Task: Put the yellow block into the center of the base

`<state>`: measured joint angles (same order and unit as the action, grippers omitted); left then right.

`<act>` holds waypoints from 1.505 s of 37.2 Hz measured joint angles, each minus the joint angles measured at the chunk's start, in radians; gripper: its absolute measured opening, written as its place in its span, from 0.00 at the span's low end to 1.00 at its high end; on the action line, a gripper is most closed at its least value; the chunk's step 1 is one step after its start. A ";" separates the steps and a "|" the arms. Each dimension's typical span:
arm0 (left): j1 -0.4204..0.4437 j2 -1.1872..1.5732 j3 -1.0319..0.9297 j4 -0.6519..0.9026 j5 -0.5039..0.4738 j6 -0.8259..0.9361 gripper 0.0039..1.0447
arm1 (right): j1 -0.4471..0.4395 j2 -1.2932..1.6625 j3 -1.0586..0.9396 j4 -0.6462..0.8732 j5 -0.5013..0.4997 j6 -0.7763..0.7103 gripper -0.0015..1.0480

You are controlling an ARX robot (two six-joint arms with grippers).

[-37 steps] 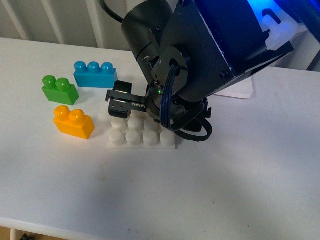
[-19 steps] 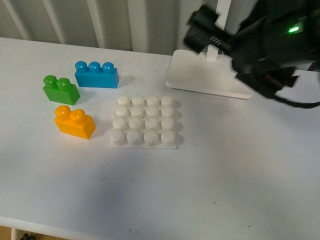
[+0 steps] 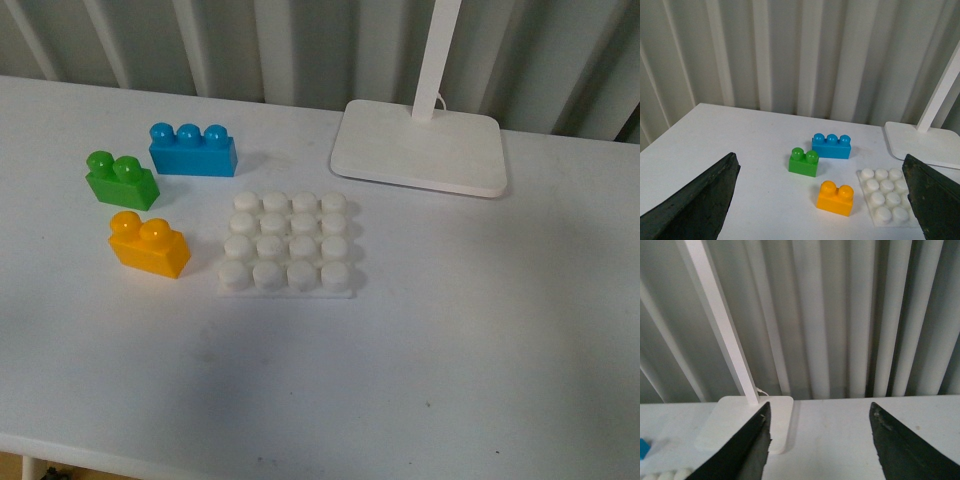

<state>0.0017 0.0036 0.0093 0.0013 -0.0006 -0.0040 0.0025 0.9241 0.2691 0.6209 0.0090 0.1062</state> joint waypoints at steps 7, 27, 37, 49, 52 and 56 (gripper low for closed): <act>0.000 0.000 0.000 0.000 0.001 0.000 0.94 | 0.000 -0.149 -0.095 -0.022 -0.005 -0.082 0.25; 0.000 0.000 0.000 0.000 0.000 0.000 0.94 | -0.001 -0.434 -0.224 -0.183 -0.007 -0.102 0.01; 0.000 0.000 0.000 0.000 0.000 0.000 0.94 | -0.001 -0.547 -0.264 -0.245 -0.007 -0.102 0.01; 0.000 0.000 0.000 0.000 0.000 0.000 0.94 | -0.001 -0.679 -0.264 -0.372 -0.007 -0.102 0.01; 0.000 0.000 0.000 0.000 0.000 0.000 0.94 | -0.001 -0.709 -0.264 -0.402 -0.007 -0.103 0.01; 0.000 0.000 0.000 0.000 0.000 0.000 0.94 | -0.001 -0.737 -0.264 -0.430 -0.007 -0.102 0.01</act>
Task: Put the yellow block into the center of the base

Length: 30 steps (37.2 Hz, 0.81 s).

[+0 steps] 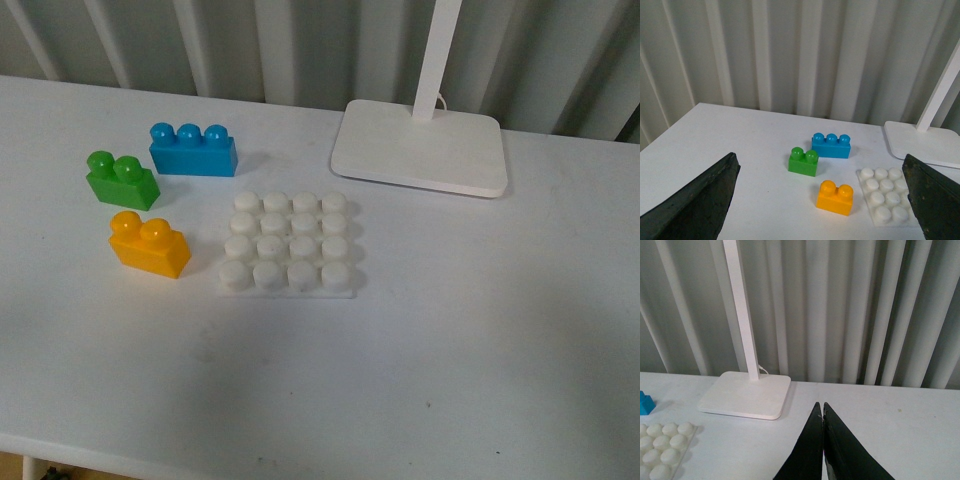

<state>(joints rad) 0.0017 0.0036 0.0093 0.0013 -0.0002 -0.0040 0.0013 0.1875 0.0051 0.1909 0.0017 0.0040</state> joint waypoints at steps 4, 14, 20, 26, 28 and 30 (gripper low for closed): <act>0.000 0.000 0.000 0.000 0.000 0.000 0.94 | 0.000 -0.045 0.001 -0.048 0.000 0.000 0.01; 0.000 0.000 0.000 0.000 0.000 0.000 0.94 | 0.000 -0.182 0.001 -0.189 -0.002 0.000 0.01; 0.012 0.016 0.008 -0.029 0.042 -0.019 0.94 | 0.000 -0.183 0.001 -0.189 -0.002 -0.002 0.27; -0.003 0.331 0.076 -0.074 0.238 -0.229 0.94 | 0.000 -0.183 0.001 -0.190 -0.003 -0.002 0.56; -0.034 0.495 0.075 0.080 0.229 -0.264 0.94 | 0.000 -0.183 0.001 -0.190 -0.003 -0.002 0.68; -0.048 0.637 0.075 0.226 0.204 -0.271 0.94 | 0.000 -0.183 0.001 -0.190 -0.003 -0.002 0.79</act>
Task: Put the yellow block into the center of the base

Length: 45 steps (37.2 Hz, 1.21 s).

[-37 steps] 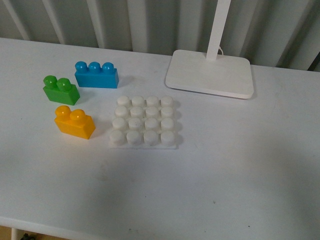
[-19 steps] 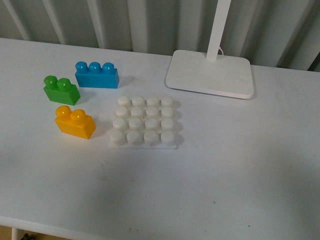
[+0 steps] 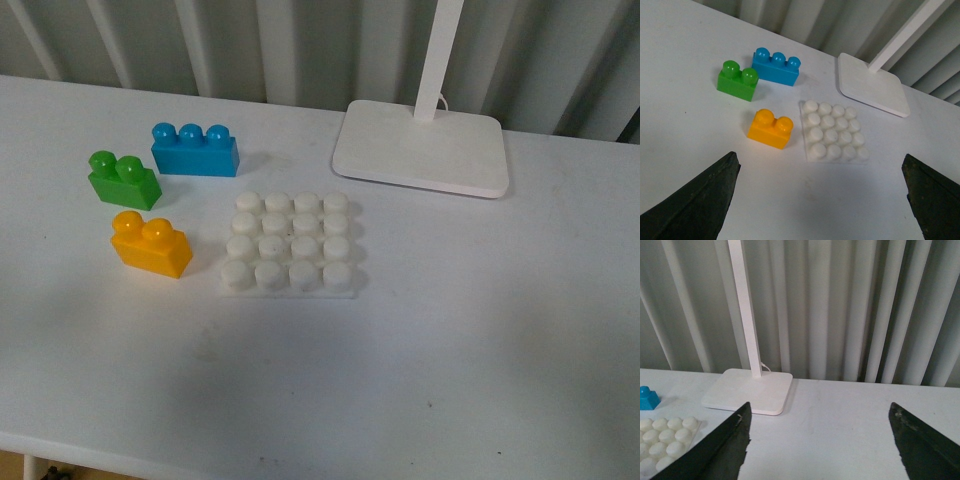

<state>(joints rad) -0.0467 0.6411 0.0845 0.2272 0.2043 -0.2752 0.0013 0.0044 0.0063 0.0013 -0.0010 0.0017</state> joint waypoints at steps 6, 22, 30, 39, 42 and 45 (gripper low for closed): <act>-0.048 0.509 0.050 0.441 -0.018 0.007 0.94 | 0.000 0.000 0.000 0.000 0.000 0.001 0.91; -0.140 1.100 0.284 0.703 0.000 0.093 0.94 | 0.000 0.000 0.000 0.000 0.000 0.001 0.91; -0.154 1.172 0.336 0.687 -0.030 0.198 0.94 | 0.000 0.000 0.000 0.000 0.000 0.001 0.91; -0.142 1.231 0.384 0.633 -0.077 0.269 0.94 | 0.000 0.000 0.000 0.000 0.000 0.001 0.91; -0.142 1.240 0.398 0.628 -0.079 0.280 0.94 | 0.000 0.000 0.000 0.000 0.000 0.001 0.91; -0.143 1.254 0.412 0.623 -0.082 0.298 0.94 | 0.000 0.000 0.000 0.000 0.000 0.001 0.91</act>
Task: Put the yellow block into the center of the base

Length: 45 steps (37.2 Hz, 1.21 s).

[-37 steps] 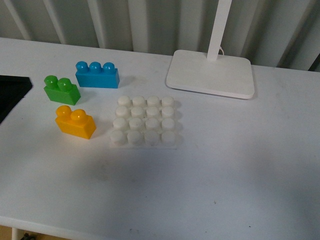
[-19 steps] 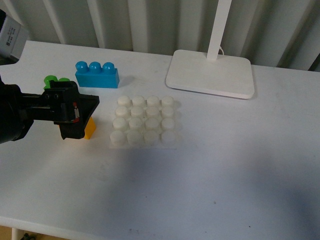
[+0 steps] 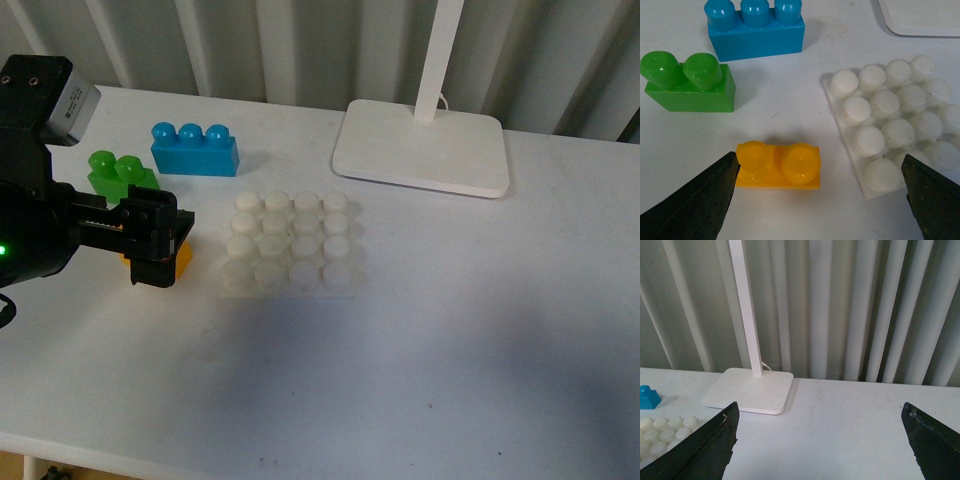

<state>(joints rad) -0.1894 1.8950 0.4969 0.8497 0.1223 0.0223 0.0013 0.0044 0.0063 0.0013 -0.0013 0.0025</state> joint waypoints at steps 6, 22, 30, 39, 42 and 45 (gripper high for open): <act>0.002 0.029 0.020 -0.012 -0.020 0.024 0.94 | 0.000 0.000 0.000 0.000 0.000 0.000 0.91; 0.006 0.062 0.035 -0.027 -0.052 0.050 0.94 | 0.000 0.000 0.000 0.000 0.000 0.000 0.91; 0.014 0.082 0.055 -0.031 -0.063 0.056 0.94 | 0.000 0.000 0.000 0.000 0.000 0.000 0.91; 0.034 0.112 0.087 -0.043 -0.064 0.076 0.94 | 0.000 0.000 0.000 0.000 0.000 0.000 0.91; 0.040 0.119 0.094 -0.047 -0.063 0.081 0.94 | 0.000 0.000 0.000 0.000 0.000 0.000 0.91; 0.045 0.123 0.099 -0.048 -0.061 0.088 0.94 | 0.000 0.000 0.000 0.000 0.000 0.000 0.91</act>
<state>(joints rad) -0.1448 2.0182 0.5961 0.8017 0.0612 0.1104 0.0013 0.0044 0.0063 0.0013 -0.0010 0.0025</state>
